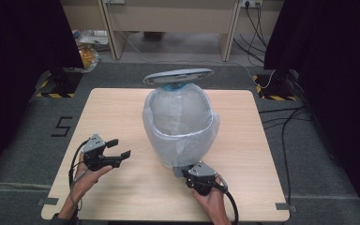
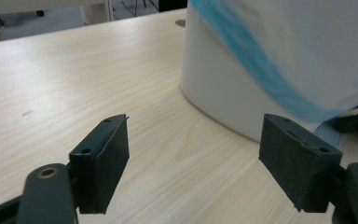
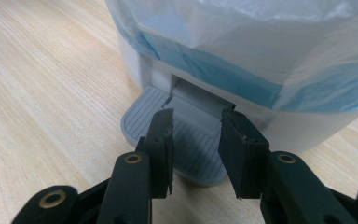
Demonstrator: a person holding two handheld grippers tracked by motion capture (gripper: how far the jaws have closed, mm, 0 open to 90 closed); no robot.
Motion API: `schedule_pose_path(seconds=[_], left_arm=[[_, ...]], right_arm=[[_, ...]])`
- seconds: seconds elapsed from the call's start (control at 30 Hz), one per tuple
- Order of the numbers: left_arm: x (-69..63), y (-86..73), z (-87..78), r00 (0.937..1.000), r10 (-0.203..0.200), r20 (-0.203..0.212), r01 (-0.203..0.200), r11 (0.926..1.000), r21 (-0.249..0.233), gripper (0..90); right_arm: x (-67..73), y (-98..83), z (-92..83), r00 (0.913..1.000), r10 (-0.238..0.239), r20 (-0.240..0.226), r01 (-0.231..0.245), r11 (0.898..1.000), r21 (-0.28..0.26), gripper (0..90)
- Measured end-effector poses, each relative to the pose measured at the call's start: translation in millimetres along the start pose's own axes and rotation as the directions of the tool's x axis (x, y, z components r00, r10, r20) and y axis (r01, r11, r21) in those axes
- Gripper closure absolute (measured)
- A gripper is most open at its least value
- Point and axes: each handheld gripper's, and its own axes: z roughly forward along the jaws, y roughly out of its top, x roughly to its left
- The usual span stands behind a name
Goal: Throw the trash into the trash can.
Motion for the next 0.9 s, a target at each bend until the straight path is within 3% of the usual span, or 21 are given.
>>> schedule_pose_path(seconds=[0.33, 0.7, 0.9], left_arm=[[10.4, -27.3, 10.3, 0.9990, -0.004, -0.045, 0.008, 0.9958, 0.091, 23.3], [17.1, -43.7, 15.6, 0.9957, 0.004, -0.092, 0.013, 0.9828, 0.184, 22.5], [15.7, -50.0, 16.8, 0.9931, 0.029, -0.113, -0.001, 0.9708, 0.240, 22.1]], right_arm=[[-0.2, 0.0, 0.0, 1.0000, 0.002, -0.002, -0.002, 1.000, 0.000, 64.9], [-0.5, -0.1, 0.2, 0.9999, 0.007, -0.007, -0.007, 1.000, 0.000, 65.0], [-0.7, -0.1, 0.3, 0.9999, 0.009, -0.009, -0.009, 1.000, 0.000, 65.0]])
